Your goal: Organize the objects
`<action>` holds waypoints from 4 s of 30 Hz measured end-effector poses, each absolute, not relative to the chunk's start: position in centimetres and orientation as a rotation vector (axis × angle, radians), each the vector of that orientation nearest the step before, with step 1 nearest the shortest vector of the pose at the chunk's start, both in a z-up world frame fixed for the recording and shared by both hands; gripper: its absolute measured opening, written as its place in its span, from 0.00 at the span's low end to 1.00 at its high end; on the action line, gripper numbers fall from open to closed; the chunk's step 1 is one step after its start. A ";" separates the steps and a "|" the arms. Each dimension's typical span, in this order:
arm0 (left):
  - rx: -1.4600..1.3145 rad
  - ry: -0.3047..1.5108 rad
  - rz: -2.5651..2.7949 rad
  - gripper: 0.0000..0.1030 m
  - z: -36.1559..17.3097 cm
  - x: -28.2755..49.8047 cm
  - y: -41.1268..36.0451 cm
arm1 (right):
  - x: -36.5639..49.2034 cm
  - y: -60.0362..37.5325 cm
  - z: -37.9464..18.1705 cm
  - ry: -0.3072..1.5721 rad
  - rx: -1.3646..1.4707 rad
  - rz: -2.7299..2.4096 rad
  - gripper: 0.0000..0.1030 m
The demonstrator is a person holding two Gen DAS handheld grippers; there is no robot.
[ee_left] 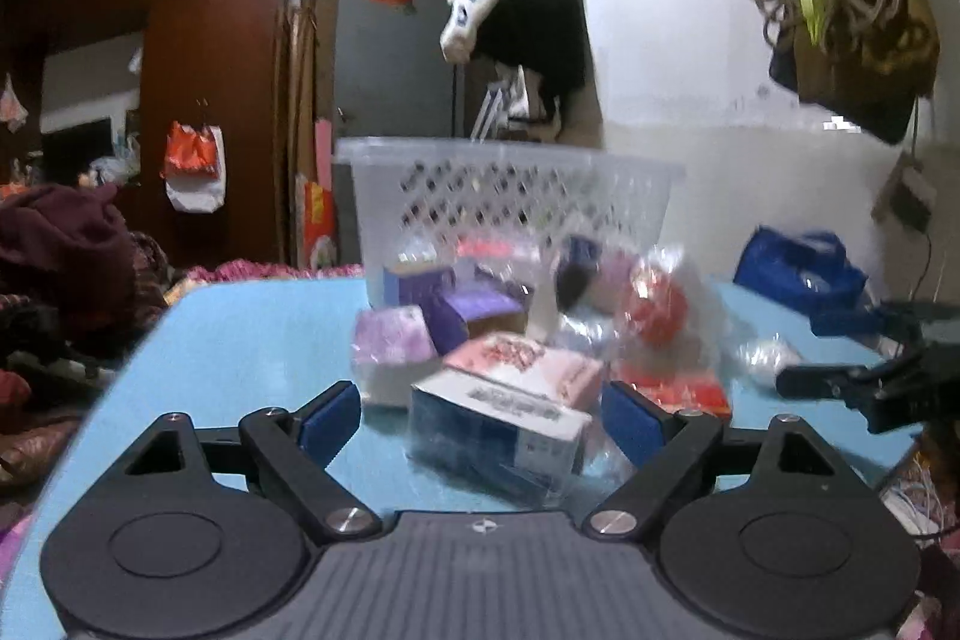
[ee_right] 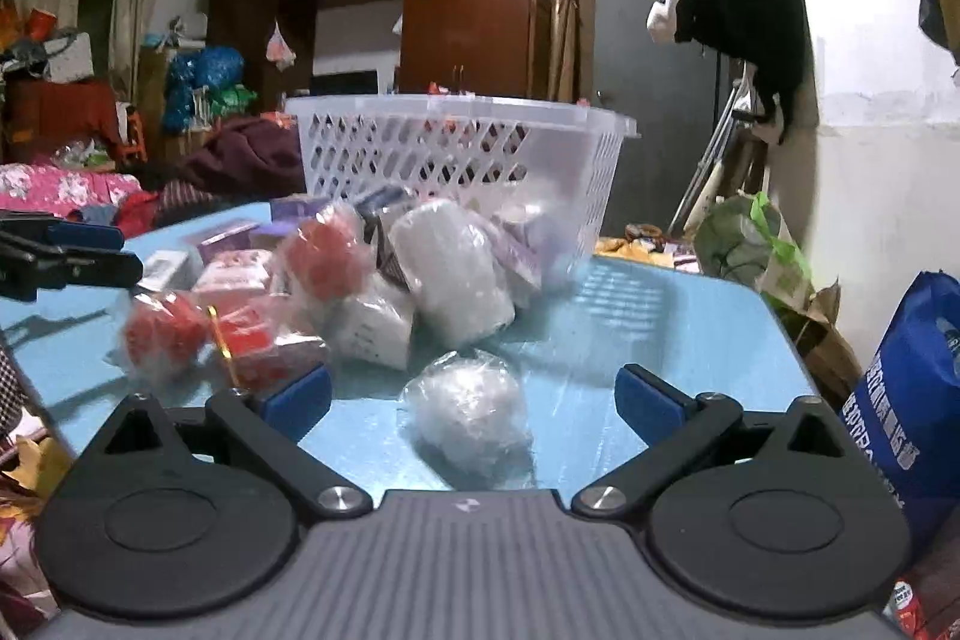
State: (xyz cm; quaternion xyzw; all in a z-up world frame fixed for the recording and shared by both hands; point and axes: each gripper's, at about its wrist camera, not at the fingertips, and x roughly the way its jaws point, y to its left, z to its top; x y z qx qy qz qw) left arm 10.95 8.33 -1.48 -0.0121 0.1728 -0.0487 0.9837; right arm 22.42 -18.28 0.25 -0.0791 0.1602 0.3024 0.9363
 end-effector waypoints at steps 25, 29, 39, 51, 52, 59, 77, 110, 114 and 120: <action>0.085 0.227 -0.011 0.64 -3.5 10.1 6.4 | 22.4 -17.6 -0.2 0.359 -0.270 0.658 0.50; 0.090 0.175 -0.015 0.63 -3.7 9.5 6.3 | 21.9 -17.6 -0.2 0.318 -0.270 0.653 0.49; 0.077 0.154 -0.024 0.52 -3.7 9.6 6.6 | 21.5 -18.0 -0.2 0.257 -0.246 0.660 0.49; 0.159 0.304 0.097 0.74 -3.5 10.3 5.5 | 21.7 -18.2 -0.4 0.268 -0.224 0.681 0.49; 0.161 0.317 0.105 0.77 -3.5 10.4 5.5 | 21.7 -18.2 -0.4 0.268 -0.224 0.682 0.49; 0.335 0.439 0.081 0.83 -2.8 12.8 5.8 | 21.6 -18.2 -0.4 0.275 -0.225 0.686 0.49; 0.041 0.175 -0.064 0.78 5.4 12.0 8.1 | 20.5 -19.1 6.1 0.070 -0.062 0.670 0.49; 0.001 0.337 -0.198 0.93 -3.1 9.5 2.9 | 26.8 -14.2 3.7 0.409 -0.206 0.699 0.71; 0.016 0.355 -0.199 0.93 -3.7 10.2 2.0 | 27.0 -13.3 2.4 0.438 -0.260 0.710 0.71; 0.057 0.342 -0.176 0.90 -4.4 9.7 1.2 | 26.6 -14.3 2.2 0.437 -0.216 0.704 0.54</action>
